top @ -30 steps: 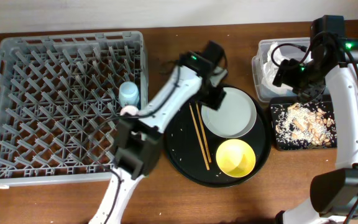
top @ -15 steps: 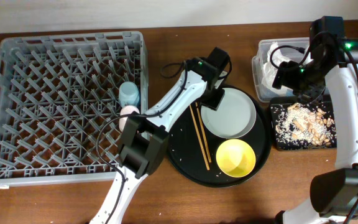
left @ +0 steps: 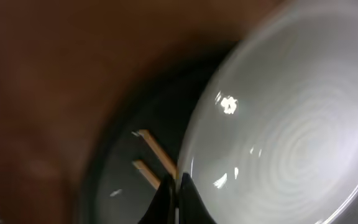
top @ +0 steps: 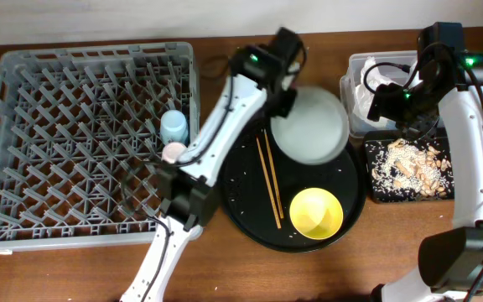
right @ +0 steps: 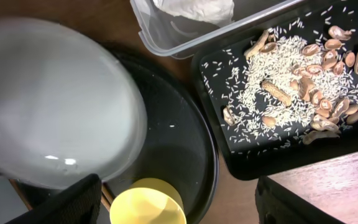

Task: Sort waste into correct bins and load items into the dishwasher rack
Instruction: 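Grasp the white plate with the left gripper and stand it in the rack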

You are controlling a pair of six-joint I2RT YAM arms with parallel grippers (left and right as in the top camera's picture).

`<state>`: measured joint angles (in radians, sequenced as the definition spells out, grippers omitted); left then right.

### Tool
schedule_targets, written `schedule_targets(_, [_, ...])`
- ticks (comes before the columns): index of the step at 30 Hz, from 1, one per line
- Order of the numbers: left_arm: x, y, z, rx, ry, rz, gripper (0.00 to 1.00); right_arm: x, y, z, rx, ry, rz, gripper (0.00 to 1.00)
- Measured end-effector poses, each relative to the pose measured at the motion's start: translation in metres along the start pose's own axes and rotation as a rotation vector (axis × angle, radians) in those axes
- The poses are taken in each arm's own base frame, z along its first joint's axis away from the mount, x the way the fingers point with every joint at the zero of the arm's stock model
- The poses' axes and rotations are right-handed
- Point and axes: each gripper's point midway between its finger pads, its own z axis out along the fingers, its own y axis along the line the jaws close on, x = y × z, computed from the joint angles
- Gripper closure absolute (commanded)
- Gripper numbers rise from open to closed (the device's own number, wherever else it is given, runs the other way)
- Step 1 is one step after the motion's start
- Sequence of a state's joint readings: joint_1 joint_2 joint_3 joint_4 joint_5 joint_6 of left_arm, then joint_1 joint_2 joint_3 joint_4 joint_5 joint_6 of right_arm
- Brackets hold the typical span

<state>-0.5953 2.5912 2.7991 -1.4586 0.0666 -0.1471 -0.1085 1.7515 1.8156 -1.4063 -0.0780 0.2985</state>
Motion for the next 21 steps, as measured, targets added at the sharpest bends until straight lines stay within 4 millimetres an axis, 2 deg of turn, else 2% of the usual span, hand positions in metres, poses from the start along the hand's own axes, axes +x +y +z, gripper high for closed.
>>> schedule_targets(1, [-0.009,0.023,-0.036,-0.060,-0.062,-0.027,0.99,0.000,0.000,0.000,0.000,0.000,0.000,0.20])
schedule_targets(3, [-0.020,0.068,-0.091,-0.179,-0.181,-0.083,0.99,0.000,0.000,0.000,0.000,0.001,-0.002,0.20])
schedule_targets(4, [-0.009,0.110,-0.112,-0.357,-0.171,-0.121,1.00,0.000,0.000,0.000,0.000,0.001,-0.003,0.20])
schedule_targets(6, [-0.006,0.164,-0.143,-0.600,-0.203,-0.175,0.99,0.000,0.000,0.000,0.000,0.001,-0.004,0.20])
schedule_targets(7, [0.000,0.203,-0.166,-0.775,-0.211,-0.220,0.99,0.000,0.000,0.000,0.000,0.001,-0.006,0.20])
schedule_targets(8, [0.007,0.232,-0.187,-0.919,-0.213,-0.255,1.00,0.000,0.000,0.000,0.001,0.002,-0.007,0.20])
schedule_targets(9, [0.009,0.248,-0.200,-1.007,-0.221,-0.277,1.00,0.000,0.000,0.000,0.000,0.001,-0.007,0.20])
schedule_targets(10, [0.003,0.272,-0.219,-1.100,-0.260,-0.293,1.00,0.001,0.000,0.000,0.001,0.004,-0.007,0.20])
schedule_targets(12, [-0.014,0.294,-0.229,-1.136,-0.298,-0.251,1.00,0.001,0.000,0.001,0.002,0.005,-0.007,0.20])
schedule_targets(13, [-0.015,0.309,-0.232,-1.161,-0.256,-0.185,1.00,0.001,0.000,0.001,0.002,0.005,-0.007,0.19])
schedule_targets(16, [-0.010,0.312,-0.227,-1.168,-0.170,-0.100,1.00,0.001,0.000,0.001,0.002,0.005,-0.007,0.20])
schedule_targets(18, [-0.006,0.312,-0.214,-1.159,-0.111,-0.069,1.00,0.001,0.000,0.001,0.002,0.005,-0.007,0.19])
schedule_targets(21, [0.010,0.316,-0.171,-1.125,0.046,-0.012,1.00,0.001,0.000,0.001,0.002,0.005,-0.007,0.19])
